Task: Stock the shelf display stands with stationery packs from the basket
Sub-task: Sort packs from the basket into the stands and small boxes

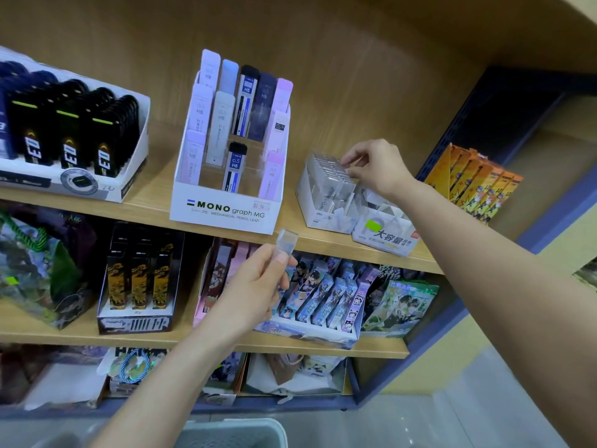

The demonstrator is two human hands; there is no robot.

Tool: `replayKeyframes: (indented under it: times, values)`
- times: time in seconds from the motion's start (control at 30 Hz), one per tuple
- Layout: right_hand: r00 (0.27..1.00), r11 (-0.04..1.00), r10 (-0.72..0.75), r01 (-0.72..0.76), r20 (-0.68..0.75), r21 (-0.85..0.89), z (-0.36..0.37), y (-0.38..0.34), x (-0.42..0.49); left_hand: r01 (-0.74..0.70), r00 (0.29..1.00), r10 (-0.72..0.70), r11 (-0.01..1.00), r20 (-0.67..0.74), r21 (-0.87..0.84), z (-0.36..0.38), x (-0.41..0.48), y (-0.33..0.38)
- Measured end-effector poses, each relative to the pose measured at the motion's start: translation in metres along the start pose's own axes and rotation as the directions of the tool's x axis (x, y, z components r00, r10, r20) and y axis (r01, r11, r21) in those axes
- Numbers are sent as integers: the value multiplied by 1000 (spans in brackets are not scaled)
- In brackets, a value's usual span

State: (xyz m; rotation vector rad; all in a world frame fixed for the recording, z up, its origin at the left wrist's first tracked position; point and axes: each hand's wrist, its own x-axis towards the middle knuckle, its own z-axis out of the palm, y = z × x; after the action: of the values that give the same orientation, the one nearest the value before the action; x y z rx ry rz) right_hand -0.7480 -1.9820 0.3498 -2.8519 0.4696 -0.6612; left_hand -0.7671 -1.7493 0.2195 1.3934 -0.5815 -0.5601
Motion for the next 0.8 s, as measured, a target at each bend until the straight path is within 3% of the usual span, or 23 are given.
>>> replayKeyframes:
  times: [0.2,0.4,0.8]
  values:
    - [1000,999,-28,28,-3,20,-4,-1,-7,0,1000,-1,1000,6,12,3,0,-1]
    - [970,999,-10,21,-242,44,-12,4,-34,7,1000,-7,1000,-6,8,3,-2,-3]
    - [998,996,-62,61,-10,-66,-17,23,-60,12,1000,-11,999,-11,43,7,-4,-7]
